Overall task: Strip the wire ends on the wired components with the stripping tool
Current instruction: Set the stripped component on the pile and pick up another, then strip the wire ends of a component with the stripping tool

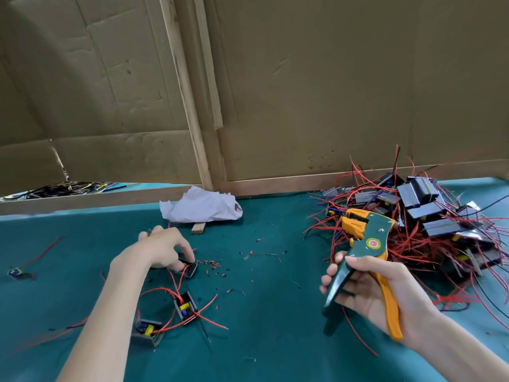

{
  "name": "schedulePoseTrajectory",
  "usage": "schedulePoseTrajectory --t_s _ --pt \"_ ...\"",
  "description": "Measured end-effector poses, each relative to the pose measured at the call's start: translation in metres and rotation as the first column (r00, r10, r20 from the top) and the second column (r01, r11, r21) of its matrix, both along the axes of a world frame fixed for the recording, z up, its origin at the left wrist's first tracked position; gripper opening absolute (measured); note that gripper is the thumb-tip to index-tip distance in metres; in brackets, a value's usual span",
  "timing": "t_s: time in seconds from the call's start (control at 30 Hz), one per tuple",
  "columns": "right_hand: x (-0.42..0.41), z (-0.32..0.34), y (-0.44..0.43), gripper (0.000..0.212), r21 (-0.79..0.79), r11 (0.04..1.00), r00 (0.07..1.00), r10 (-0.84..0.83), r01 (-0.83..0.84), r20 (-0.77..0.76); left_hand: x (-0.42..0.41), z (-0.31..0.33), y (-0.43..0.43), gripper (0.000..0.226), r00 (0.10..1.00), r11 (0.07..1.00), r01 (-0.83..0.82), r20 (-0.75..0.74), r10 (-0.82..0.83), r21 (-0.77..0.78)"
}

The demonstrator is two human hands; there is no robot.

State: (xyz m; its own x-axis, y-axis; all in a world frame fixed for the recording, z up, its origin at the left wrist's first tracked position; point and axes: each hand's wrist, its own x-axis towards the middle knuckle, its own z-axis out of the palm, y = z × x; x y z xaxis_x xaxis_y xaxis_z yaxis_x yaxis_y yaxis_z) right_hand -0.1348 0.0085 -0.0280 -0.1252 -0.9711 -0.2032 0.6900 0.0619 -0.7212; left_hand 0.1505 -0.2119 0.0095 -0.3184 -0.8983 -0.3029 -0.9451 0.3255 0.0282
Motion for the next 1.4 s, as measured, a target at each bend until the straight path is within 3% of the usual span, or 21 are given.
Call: schedulePoseTrajectory --t_s 0.27,0.43,0.57,0.7,0.77,0.83,0.93,1.0,1.13,1.3,1.4 --pt "0.003 -0.003 0.003 0.014 -0.005 1.0 1.0 0.028 -0.028 0.002 -0.024 -0.009 0.004 0.015 0.983 0.985 0.129 -0.119 -0.143 -0.116" --pt "0.003 -0.001 0.003 0.017 -0.002 0.999 0.999 0.034 -0.034 0.0 -0.073 -0.019 0.028 0.021 0.854 0.971 0.222 -0.461 -0.239 -0.091" --pt "0.003 0.0 0.004 0.023 0.008 0.999 0.999 0.035 -0.035 -0.001 -0.101 -0.038 0.046 0.01 0.823 0.956 0.274 -0.49 -0.289 -0.104" --pt "0.002 0.001 0.004 0.024 0.002 0.999 0.999 0.032 -0.032 0.003 -0.107 -0.044 0.052 0.023 0.7 0.929 0.363 -0.638 -0.32 -0.069" --pt "0.002 0.001 0.004 0.023 -0.002 1.0 1.0 0.031 -0.031 0.003 -0.109 -0.046 0.055 0.016 0.655 0.916 0.397 -0.678 -0.333 -0.066" --pt "0.002 0.0 0.004 0.022 -0.005 0.999 0.999 0.039 -0.039 0.004 -0.111 -0.05 0.058 0.006 0.642 0.916 0.389 -0.685 -0.343 -0.095" --pt "0.001 -0.003 0.004 0.019 -0.014 0.998 0.998 0.061 -0.061 0.001 -0.112 -0.052 0.061 0.013 0.603 0.932 0.344 -0.734 -0.313 -0.115" --pt "0.0 -0.006 0.003 0.018 -0.023 0.996 0.997 0.082 -0.082 -0.018 -0.114 -0.045 0.065 0.012 0.509 0.937 0.33 -0.815 -0.276 -0.111" --pt "0.0 -0.007 0.002 0.026 -0.028 0.991 0.986 0.124 -0.128 -0.112 -0.116 -0.021 0.078 0.018 0.202 0.928 0.369 -0.97 -0.138 -0.055" --pt "0.0 -0.002 0.006 0.038 -0.067 0.956 0.931 0.262 -0.287 -0.256 -0.116 0.008 0.097 0.016 0.091 0.919 0.392 -0.992 -0.087 -0.045" --pt "0.003 0.001 0.009 0.029 -0.091 0.929 0.895 0.316 -0.359 -0.315 -0.117 0.018 0.105 0.018 0.086 0.909 0.414 -0.992 -0.088 -0.045"
